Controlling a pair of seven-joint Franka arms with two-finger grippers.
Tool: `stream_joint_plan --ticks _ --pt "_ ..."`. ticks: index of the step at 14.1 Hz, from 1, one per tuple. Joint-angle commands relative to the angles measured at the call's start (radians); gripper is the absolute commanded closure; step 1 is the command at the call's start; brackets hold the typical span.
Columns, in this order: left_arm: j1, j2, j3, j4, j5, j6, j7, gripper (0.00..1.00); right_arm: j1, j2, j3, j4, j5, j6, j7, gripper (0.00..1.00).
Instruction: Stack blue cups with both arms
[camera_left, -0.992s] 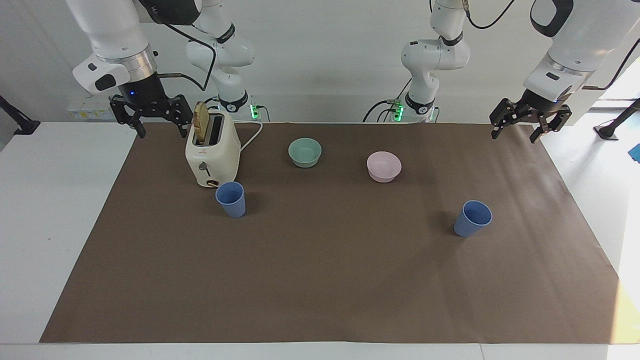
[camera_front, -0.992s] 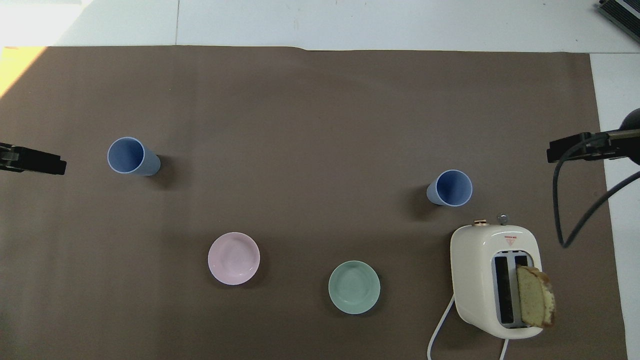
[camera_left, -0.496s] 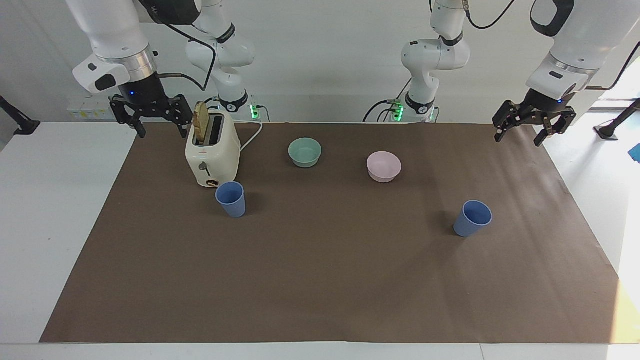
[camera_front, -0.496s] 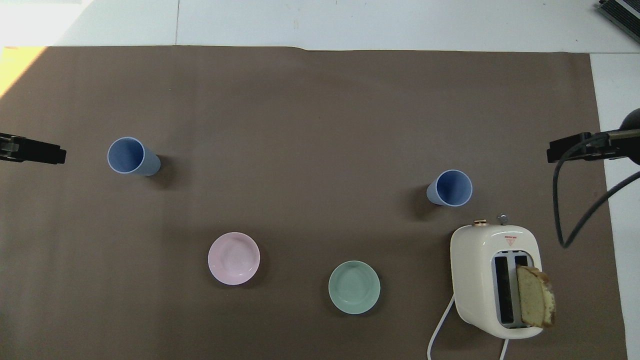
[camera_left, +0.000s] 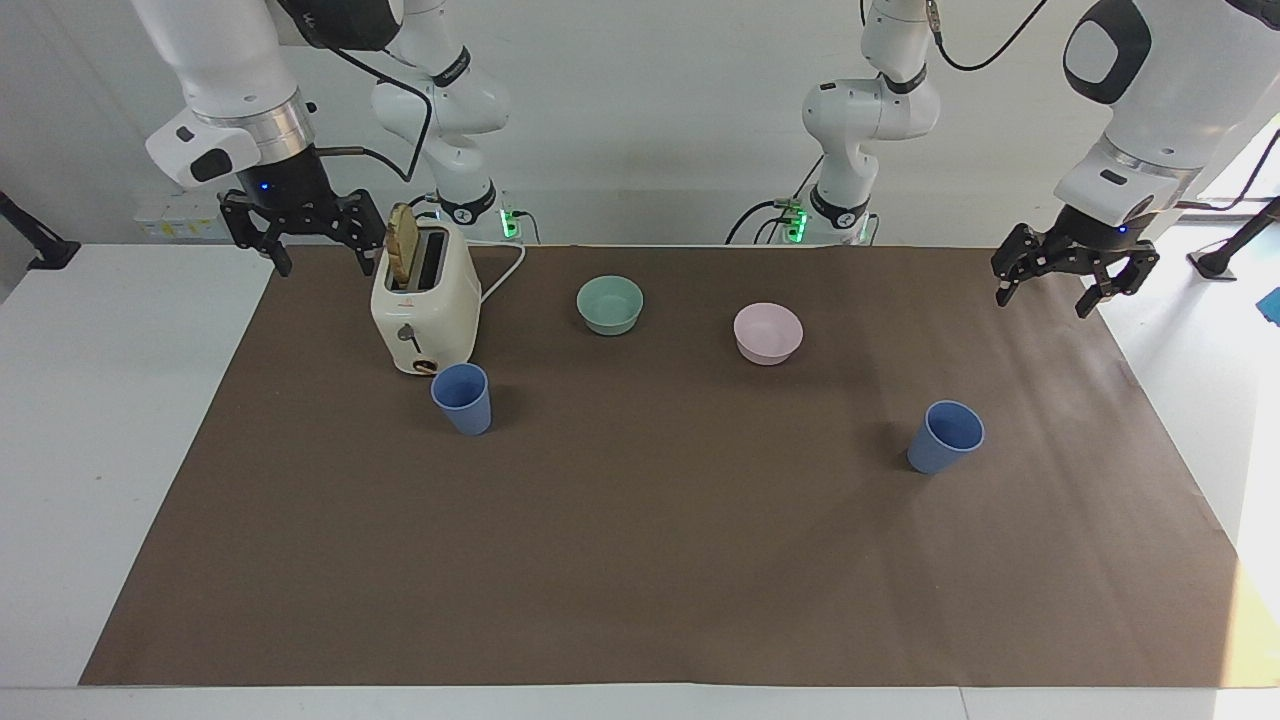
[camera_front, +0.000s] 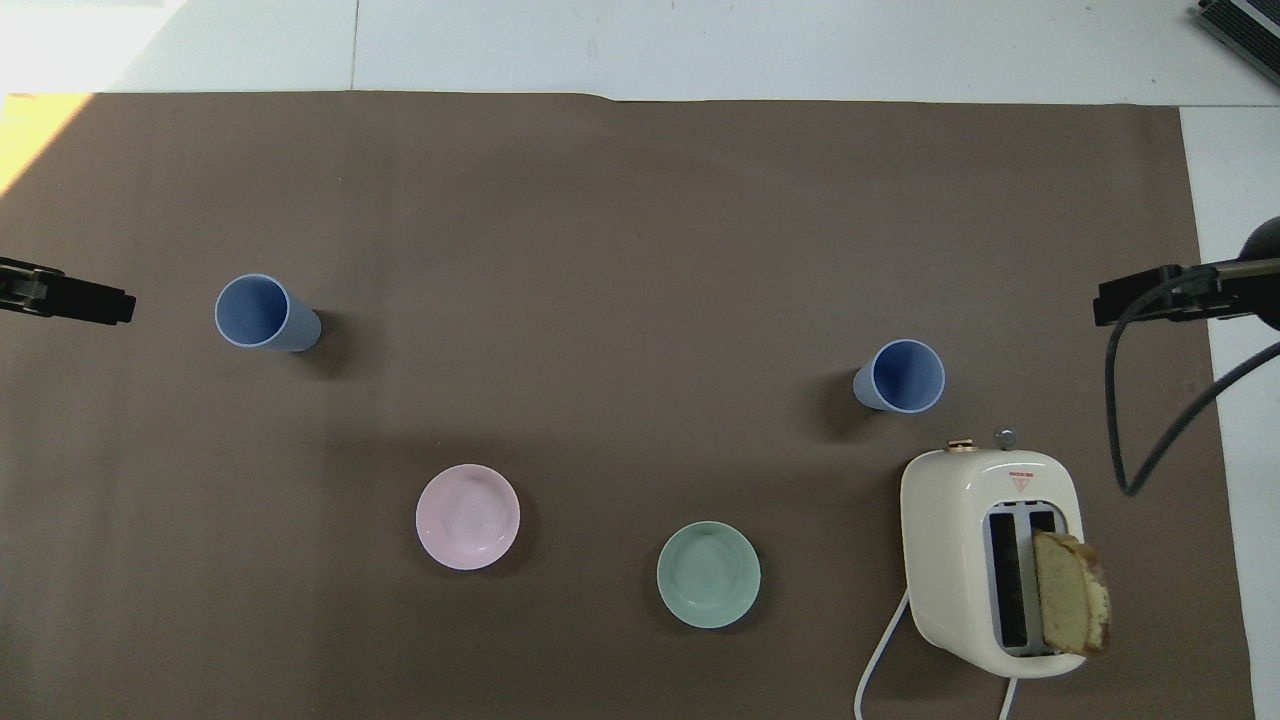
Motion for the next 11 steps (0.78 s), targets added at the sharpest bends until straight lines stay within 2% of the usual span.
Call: stream_joint_plan --ticks 1,5,11 --pt "0.022 -0.015 -0.006 -0.061 -0.011 0.061 0.028 0.00 -0.009 -0.027 0.005 -0.035 -0.004 0.021 0.004 0.00" --pt "0.039 -0.001 -0.006 -0.134 -0.011 0.155 0.028 0.00 -0.009 -0.027 0.005 -0.035 -0.004 0.021 0.003 0.00" --pt "0.034 0.077 -0.008 -0.197 -0.011 0.285 0.027 0.00 -0.009 -0.027 0.005 -0.035 -0.004 0.021 0.003 0.00"
